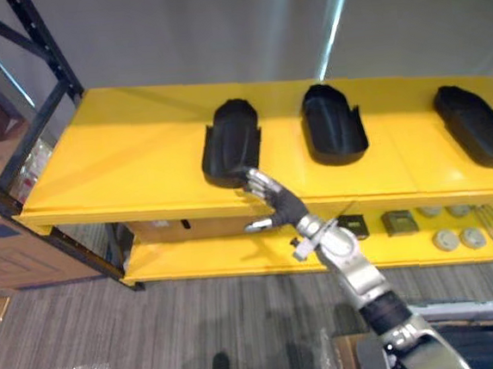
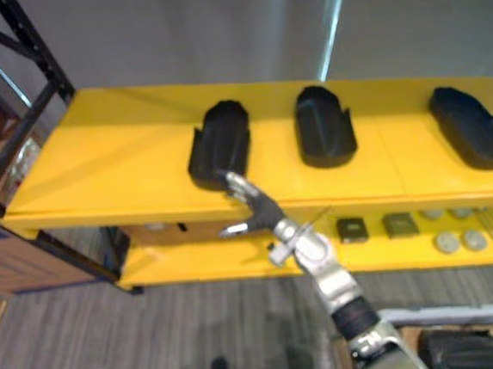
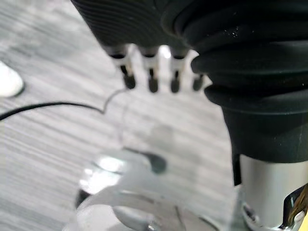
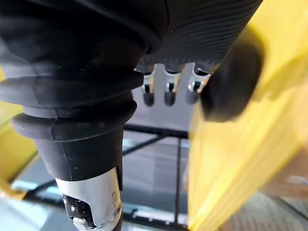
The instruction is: Walk over and take plastic housings, then place them on the shelf
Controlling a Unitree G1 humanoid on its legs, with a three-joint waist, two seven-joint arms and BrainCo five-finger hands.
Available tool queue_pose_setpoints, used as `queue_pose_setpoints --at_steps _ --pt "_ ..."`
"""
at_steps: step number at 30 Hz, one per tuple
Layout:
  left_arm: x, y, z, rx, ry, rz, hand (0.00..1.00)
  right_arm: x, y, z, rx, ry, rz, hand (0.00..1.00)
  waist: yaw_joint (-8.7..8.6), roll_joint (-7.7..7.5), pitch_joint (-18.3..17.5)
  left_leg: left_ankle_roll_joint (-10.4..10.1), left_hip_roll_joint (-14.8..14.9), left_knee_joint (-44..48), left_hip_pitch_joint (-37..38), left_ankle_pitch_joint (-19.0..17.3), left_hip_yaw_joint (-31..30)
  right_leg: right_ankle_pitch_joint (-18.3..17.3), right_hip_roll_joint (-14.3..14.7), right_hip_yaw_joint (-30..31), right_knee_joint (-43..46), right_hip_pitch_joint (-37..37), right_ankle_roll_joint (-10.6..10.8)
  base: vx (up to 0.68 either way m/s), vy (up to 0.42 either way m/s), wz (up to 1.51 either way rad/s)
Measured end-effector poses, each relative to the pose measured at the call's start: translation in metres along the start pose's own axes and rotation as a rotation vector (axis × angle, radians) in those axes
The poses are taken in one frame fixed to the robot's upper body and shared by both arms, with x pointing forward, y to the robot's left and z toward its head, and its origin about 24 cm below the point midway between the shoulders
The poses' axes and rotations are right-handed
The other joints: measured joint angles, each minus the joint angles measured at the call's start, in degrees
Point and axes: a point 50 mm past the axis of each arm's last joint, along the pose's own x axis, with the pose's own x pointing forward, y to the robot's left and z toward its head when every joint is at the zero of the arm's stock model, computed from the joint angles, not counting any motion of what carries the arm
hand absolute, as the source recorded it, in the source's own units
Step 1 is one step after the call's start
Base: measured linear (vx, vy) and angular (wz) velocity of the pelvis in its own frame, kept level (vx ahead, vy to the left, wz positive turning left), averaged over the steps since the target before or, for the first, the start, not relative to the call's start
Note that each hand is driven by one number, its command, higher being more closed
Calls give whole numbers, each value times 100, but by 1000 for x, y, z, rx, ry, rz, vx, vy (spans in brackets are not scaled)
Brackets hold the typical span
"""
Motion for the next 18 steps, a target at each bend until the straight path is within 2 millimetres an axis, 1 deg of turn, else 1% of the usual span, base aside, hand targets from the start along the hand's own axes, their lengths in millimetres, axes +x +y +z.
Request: queue_pose_setpoints --at_steps 1,3,5,9,10,12,15,18 --pt "0 -2 3 5 -7 -6 0 5 -1 7 -18 -29 9 0 -5 24 85 -11 45 197 -124 -72 0 -6 18 13 43 -48 -8 -152 -23 -7" --pt "1 -11 13 24 -41 -34 0 12 -3 32 -73 -128 32 0 -21 174 353 -17 216 843 -522 -309 -2 -14 105 83 204 -247 -18 -126 -8 -11" --pt "1 -16 21 40 -67 -53 0 14 -4 42 -95 -162 43 0 -40 261 516 -36 305 1057 -650 -378 11 -8 168 157 273 -342 -8 -103 -9 -15" --pt "0 -22 27 5 -104 -71 0 13 -5 46 -111 -176 52 0 -142 316 643 -47 372 1108 -753 -392 14 -7 206 172 320 -446 -2 -54 -10 -5" --pt "0 -22 27 5 -104 -71 0 13 -5 46 -111 -176 52 0 -142 316 643 -47 372 1108 -753 -392 14 -7 206 172 320 -446 -2 0 0 0" --pt "0 -28 32 13 -124 -90 0 16 -8 50 -137 -181 62 0 -138 391 704 -47 356 1096 -828 -384 7 -2 189 172 349 -535 9 0 0 0" --pt "-1 -31 33 30 -127 -101 0 21 -4 53 -174 -181 106 0 -132 453 738 -46 331 1085 -815 -383 -46 -40 163 143 425 -536 56 33 0 6" --pt "-1 -33 34 35 -127 -106 0 27 -5 51 -185 -164 129 0 -124 477 751 -53 309 1066 -815 -355 -109 -101 142 63 489 -535 51 45 -17 14"
